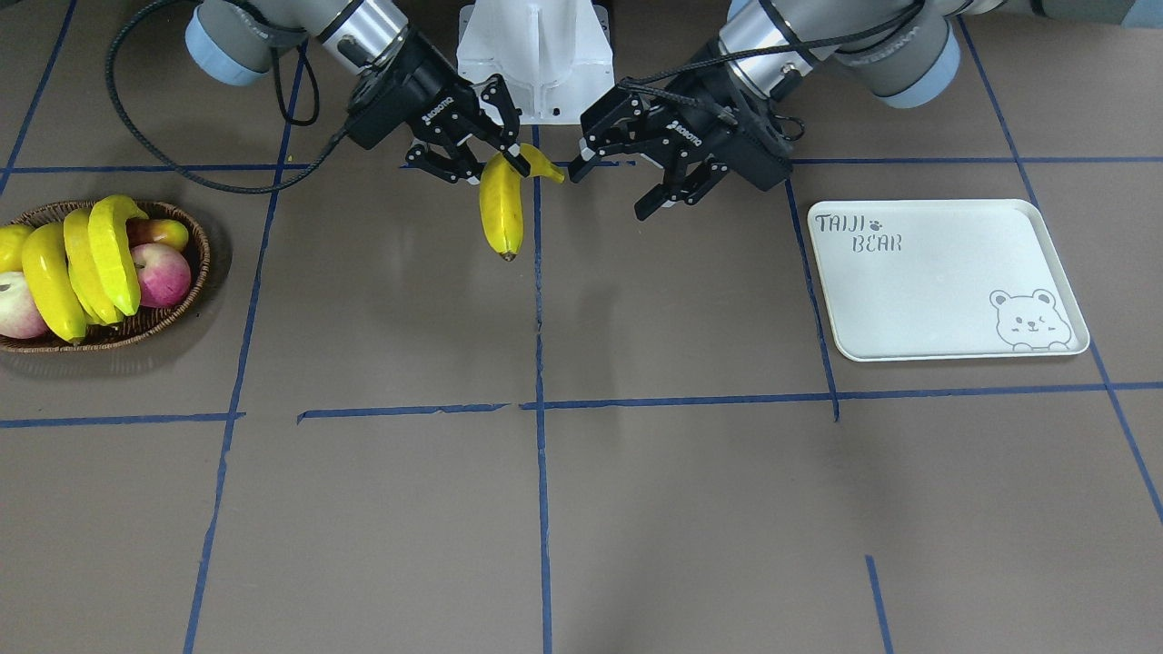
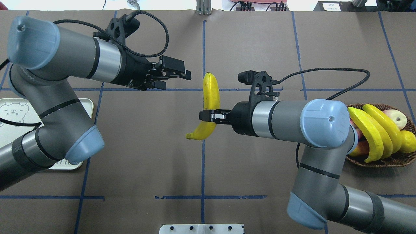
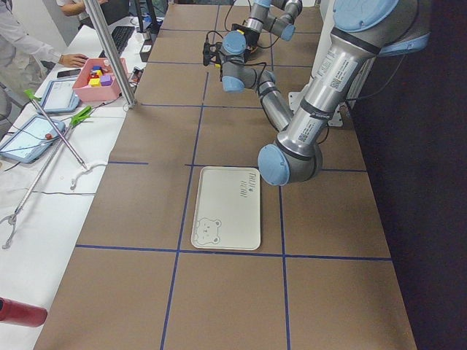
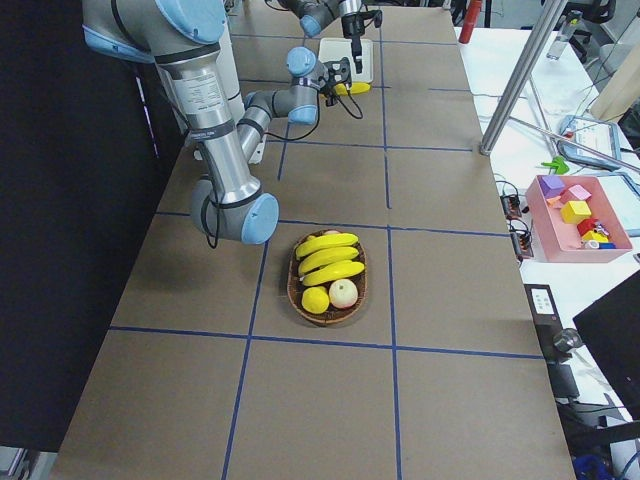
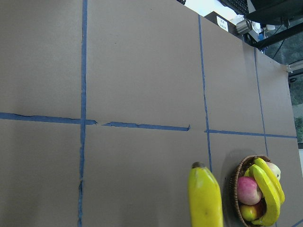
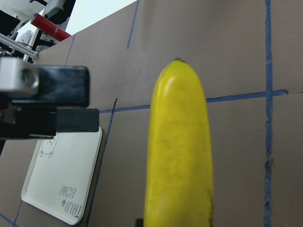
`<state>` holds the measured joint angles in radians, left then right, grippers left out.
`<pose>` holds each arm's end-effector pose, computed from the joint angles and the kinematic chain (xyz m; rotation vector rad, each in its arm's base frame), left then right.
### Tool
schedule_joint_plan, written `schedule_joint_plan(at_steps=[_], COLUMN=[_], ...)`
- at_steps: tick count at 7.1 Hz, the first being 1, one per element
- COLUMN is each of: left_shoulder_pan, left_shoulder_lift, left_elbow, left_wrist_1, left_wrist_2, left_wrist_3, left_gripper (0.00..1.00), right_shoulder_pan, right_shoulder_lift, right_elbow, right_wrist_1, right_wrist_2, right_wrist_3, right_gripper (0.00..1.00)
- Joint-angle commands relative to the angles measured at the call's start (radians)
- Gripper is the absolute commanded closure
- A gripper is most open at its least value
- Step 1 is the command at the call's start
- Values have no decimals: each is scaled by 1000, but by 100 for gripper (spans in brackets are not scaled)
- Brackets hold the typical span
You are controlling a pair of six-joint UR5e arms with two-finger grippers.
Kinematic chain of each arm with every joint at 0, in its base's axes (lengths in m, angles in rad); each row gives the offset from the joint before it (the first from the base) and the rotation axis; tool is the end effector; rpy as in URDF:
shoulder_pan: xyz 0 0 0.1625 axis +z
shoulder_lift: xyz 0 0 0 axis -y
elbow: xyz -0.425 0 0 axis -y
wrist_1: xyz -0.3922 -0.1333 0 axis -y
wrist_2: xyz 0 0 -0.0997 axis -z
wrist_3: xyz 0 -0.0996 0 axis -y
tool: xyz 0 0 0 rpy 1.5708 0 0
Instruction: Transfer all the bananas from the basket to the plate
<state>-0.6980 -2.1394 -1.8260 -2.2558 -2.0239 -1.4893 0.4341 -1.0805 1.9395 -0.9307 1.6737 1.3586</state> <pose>0.3950 -0.4485 0.1389 0.2256 1.5001 -0.1520 -0.4584 -0.3481 0.1481 0.3971 -1.4468 0.1015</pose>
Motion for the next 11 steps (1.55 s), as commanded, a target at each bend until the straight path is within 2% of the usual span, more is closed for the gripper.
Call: schedule_joint_plan(at_steps=[1, 4, 7, 8, 9, 10, 11], left_shoulder_pan=[9, 35, 46, 49, 51, 49, 48], left_shoulder_lift=[-8, -7, -7, -8, -8, -7, 1], left_elbow=[19, 28, 39, 36, 28, 24, 19], left_wrist_1=[-1, 1, -4, -4, -4, -4, 4], left_wrist_2=[14, 13, 11, 11, 11, 10, 8], left_wrist_3=[-11, -57, -65, -95, -112, -112, -112], left_gripper=[1, 18, 21, 28, 43, 77, 99], right_shoulder_pan=[-9, -9, -8, -6, -6, -8, -8], right_shoulder_lift=[27, 68, 82, 85, 86, 86, 86], right_elbow=[-14, -71, -73, -73, -73, -73, -77], right_wrist_1=[-14, -13, -13, -11, -11, -10, -10], right_wrist_2=[-5, -5, -3, -5, -5, -3, -3], right_wrist_3=[0, -3, -1, -3, -4, -3, -3], right_gripper=[99, 99, 99, 99, 98, 96, 96])
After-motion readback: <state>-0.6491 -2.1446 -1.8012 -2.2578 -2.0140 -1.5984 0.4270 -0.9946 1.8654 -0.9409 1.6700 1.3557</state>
